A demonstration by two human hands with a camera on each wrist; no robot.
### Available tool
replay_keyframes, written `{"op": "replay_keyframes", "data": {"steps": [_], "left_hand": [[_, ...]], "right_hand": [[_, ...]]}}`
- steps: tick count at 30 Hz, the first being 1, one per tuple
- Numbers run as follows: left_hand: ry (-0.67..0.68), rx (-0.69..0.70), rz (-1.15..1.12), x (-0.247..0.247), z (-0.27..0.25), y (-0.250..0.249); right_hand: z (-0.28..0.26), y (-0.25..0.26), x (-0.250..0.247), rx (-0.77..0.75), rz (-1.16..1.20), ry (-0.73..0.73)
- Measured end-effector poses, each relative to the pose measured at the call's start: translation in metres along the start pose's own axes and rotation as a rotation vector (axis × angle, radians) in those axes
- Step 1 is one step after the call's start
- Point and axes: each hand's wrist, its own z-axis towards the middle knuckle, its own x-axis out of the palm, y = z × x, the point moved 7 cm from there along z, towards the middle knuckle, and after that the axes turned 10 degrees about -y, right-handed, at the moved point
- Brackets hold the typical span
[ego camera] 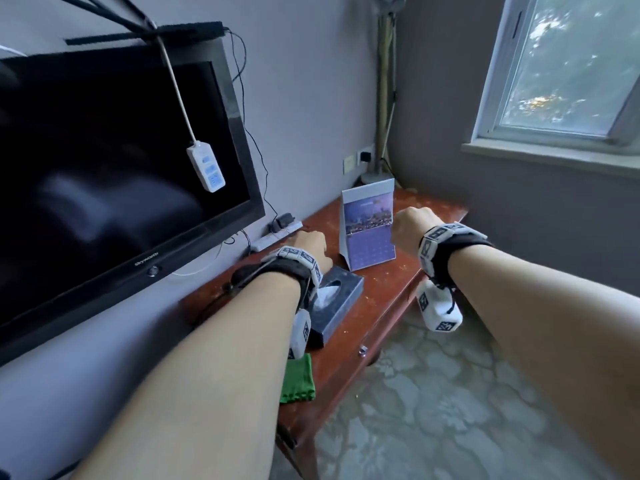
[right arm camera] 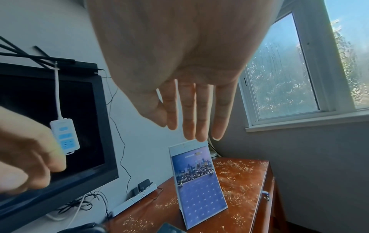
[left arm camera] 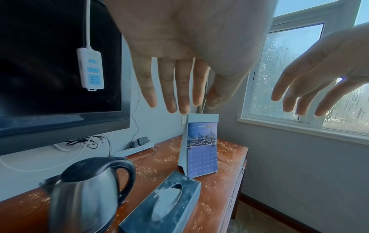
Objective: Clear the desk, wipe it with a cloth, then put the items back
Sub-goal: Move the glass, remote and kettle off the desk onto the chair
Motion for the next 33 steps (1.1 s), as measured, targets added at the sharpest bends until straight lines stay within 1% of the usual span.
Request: {"op": "replay_keyframes", "data": {"steps": [3, 5, 7, 10, 13, 15, 18, 19, 21, 25, 29, 33], "left_hand": [[-0.01, 0.006, -0.022, 0.003, 0.03, -0.024], [-0.007, -0.006, -0.027, 0.01, 0.057, -0.036], [-0.002, -0.026, -0.02, 0.02, 0.086, -0.043], [0.013, -0.101, 0.009, 0.042, 0.133, -0.042], [0.045, -0.194, 0.005, 0.064, 0.175, -0.04], [0.061, -0.252, -0.027, 0.075, 0.197, -0.036], [0.08, -0.346, -0.062, 0.096, 0.222, -0.028], [0.082, -0.37, -0.065, 0.105, 0.228, -0.025], [0.13, -0.415, -0.024, 0.125, 0.232, -0.019], [0.24, -0.477, 0.001, 0.171, 0.236, -0.004], [0.317, -0.525, 0.007, 0.212, 0.225, 0.012], [0.412, -0.57, 0.027, 0.254, 0.202, 0.023]], "right_hand": [[0.024, -0.017, 0.01, 0.004, 0.03, -0.005], [0.049, -0.027, 0.02, -0.005, 0.048, 0.016], [0.081, -0.038, 0.029, -0.022, 0.095, -0.007], [0.139, -0.049, 0.043, -0.111, 0.145, -0.031], [0.195, -0.053, 0.053, -0.201, 0.139, 0.016], [0.231, -0.052, 0.057, -0.251, 0.139, 0.035], [0.282, -0.039, 0.061, -0.357, 0.132, 0.014], [0.293, -0.033, 0.063, -0.389, 0.136, 0.0], [0.312, -0.02, 0.071, -0.434, 0.149, -0.026], [0.34, -0.003, 0.104, -0.498, 0.145, -0.013], [0.357, 0.001, 0.136, -0.524, 0.149, -0.024], [0.358, 0.0, 0.168, -0.56, 0.142, -0.058]]}}
